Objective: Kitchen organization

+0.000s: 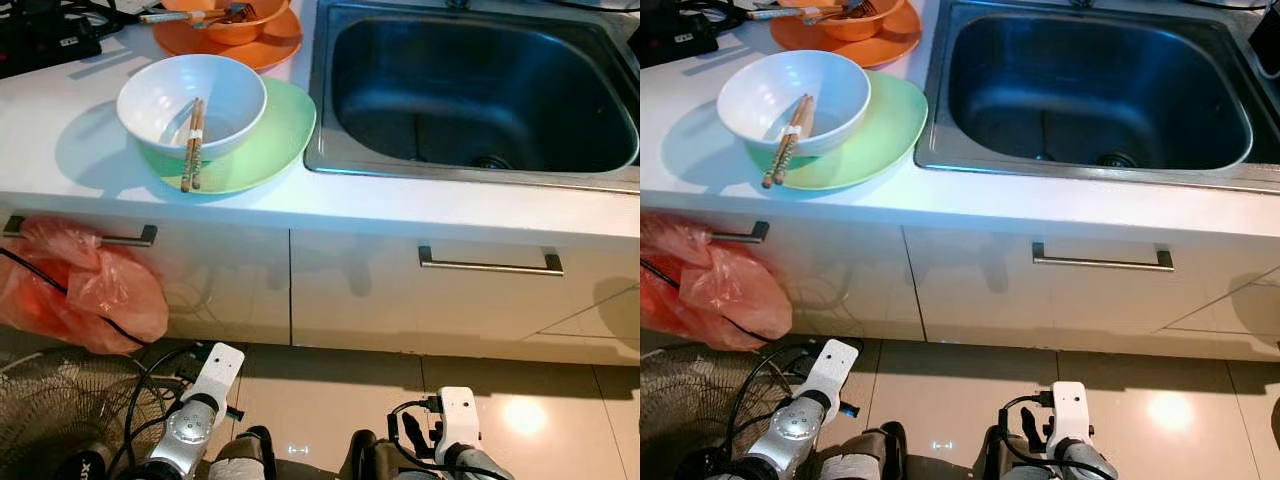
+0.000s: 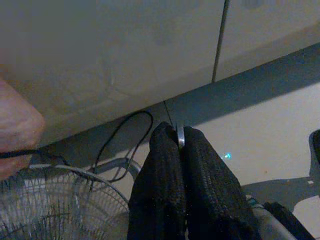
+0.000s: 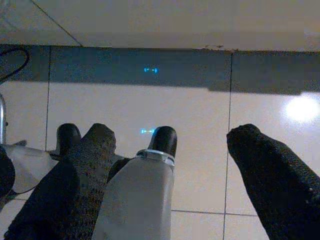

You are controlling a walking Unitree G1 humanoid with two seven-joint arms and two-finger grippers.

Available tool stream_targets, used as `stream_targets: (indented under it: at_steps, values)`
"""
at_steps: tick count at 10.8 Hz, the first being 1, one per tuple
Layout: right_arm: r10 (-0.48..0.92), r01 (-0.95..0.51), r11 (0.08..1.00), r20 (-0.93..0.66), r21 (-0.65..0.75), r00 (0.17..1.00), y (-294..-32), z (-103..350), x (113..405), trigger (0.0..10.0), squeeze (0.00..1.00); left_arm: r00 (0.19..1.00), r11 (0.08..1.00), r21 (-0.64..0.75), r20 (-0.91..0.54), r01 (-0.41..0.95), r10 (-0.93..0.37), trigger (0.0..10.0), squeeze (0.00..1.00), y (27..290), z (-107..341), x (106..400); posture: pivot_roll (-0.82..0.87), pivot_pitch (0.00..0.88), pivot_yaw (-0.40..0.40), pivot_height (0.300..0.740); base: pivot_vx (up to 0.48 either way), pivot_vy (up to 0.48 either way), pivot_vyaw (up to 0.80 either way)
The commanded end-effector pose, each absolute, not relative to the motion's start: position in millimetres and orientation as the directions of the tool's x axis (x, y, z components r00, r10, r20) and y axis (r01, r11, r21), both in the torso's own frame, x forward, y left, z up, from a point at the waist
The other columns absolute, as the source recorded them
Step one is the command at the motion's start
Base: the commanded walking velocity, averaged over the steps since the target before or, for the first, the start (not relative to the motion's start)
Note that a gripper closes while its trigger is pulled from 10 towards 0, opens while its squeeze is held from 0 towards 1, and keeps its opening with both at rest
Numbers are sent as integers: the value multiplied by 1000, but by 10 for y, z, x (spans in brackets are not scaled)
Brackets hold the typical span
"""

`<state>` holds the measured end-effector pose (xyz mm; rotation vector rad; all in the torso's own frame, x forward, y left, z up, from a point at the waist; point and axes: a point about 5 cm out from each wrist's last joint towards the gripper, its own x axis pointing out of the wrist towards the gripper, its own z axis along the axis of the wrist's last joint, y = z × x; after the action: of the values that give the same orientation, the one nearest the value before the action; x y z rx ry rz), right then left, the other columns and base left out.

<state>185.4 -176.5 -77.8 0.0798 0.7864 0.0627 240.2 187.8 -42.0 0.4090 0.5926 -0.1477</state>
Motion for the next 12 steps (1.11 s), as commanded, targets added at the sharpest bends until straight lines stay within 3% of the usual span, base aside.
stream_targets:
  at_steps: [1,3,5,7,10,12]
  values:
    - [64,2,996,-716,91,695,-1790,-815,1771,10000,0,832,904,340,-554,258,-29,10000,0,1875,-408,2402,99,230,-44,740,0,0,0]
    - [55,1,997,-697,80,714,-1798,-799,1783,10000,0,890,905,310,-435,291,-137,10000,0,1756,-183,2625,100,234,-46,740,0,0,0]
    - [45,7,997,-682,73,730,-1802,-786,1792,10000,0,900,882,296,-354,365,-254,10000,0,1621,19,2791,98,235,-45,740,0,0,0]
    - [47,3,997,-680,71,732,-1794,-786,1789,10000,0,883,872,271,-361,407,-300,10000,0,1566,20,2785,94,230,-41,740,0,0,0]
    - [44,-14,999,-619,53,784,-1790,-735,1816,10000,0,944,917,271,-232,294,-235,10000,0,1710,99,2652,95,234,-35,740,0,0,0]
    - [12,-17,1000,-570,-3,822,-1807,-691,1831,10000,0,980,940,297,-152,166,-126,10000,0,1928,199,2523,88,248,-32,740,0,0,0]
